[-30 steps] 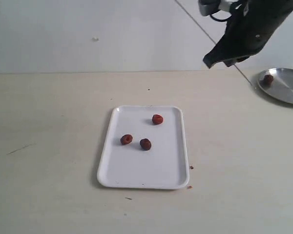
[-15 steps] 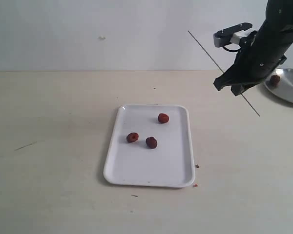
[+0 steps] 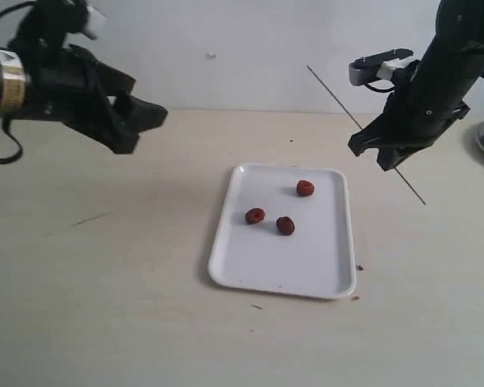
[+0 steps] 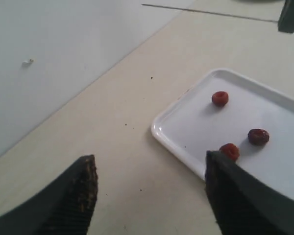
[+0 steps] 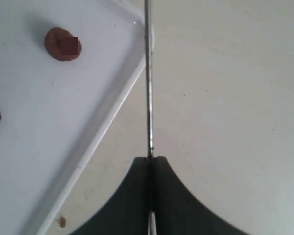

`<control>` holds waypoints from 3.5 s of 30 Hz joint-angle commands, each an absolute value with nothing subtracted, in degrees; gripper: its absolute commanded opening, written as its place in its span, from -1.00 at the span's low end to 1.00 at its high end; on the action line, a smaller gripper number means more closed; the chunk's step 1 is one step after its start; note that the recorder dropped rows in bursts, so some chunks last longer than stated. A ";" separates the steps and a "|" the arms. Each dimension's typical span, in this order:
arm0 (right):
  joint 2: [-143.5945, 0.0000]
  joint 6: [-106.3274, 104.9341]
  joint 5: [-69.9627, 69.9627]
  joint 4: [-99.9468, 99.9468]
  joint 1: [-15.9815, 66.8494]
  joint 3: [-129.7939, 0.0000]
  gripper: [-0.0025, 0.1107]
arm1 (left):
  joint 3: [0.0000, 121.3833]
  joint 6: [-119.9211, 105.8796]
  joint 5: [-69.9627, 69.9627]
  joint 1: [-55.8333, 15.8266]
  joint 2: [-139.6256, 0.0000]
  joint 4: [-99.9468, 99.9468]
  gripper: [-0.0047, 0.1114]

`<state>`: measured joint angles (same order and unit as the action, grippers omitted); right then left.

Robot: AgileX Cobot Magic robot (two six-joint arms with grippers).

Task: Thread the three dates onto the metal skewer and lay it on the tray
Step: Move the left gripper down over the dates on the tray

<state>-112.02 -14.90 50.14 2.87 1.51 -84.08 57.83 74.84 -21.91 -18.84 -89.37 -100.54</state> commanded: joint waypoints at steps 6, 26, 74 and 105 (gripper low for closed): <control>-111.72 -15.48 50.15 3.37 1.37 -84.34 -0.96 | 58.14 74.16 -15.24 -26.95 -95.00 -99.95 0.17; -111.82 -18.02 46.60 8.26 1.37 -84.34 -0.96 | 58.14 70.82 -14.82 -26.95 -102.02 -99.95 0.17; -113.42 -24.01 45.25 13.23 2.40 -84.34 -0.96 | 79.87 -14.30 47.04 -32.61 -112.37 -15.99 0.15; -113.42 -25.79 44.66 13.21 2.64 -84.34 -0.96 | 82.62 -57.30 44.80 -36.05 -117.01 -10.08 0.16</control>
